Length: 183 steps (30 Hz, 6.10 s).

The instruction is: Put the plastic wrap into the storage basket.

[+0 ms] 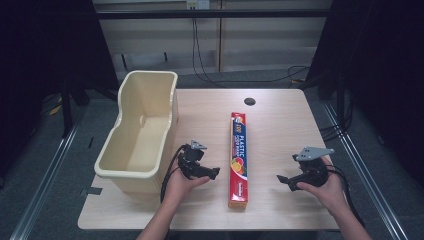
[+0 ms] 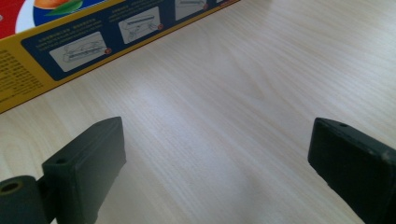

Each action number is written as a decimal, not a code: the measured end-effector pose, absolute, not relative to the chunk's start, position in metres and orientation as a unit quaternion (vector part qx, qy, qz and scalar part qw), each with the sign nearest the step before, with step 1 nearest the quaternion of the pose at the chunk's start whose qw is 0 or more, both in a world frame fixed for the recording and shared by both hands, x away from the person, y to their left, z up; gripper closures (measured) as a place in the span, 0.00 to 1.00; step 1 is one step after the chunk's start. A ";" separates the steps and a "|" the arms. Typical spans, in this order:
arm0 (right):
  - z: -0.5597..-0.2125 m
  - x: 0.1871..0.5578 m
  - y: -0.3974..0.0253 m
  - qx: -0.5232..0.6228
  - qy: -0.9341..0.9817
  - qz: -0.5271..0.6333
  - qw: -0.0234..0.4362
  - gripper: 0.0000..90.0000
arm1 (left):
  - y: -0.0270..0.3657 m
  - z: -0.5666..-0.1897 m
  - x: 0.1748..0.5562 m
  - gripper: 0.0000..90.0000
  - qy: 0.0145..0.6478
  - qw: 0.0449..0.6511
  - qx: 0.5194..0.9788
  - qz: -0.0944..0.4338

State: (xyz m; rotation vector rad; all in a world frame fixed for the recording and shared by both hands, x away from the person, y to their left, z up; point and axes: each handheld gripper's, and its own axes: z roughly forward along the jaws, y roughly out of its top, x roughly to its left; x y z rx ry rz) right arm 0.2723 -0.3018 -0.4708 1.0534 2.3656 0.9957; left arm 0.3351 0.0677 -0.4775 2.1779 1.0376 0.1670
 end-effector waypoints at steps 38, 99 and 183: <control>-0.467 0.270 -0.307 0.389 0.828 0.361 0.182 0.06 | -0.006 -0.441 0.384 0.06 0.416 0.293 0.861 -0.015; -0.461 0.269 -0.311 0.390 0.816 0.383 0.187 0.07 | -0.055 -0.454 0.403 0.32 0.521 0.202 0.828 -0.039; -0.463 0.269 -0.309 0.376 0.820 0.400 0.164 0.02 | 0.033 -0.267 0.419 0.46 0.527 0.106 0.841 -0.062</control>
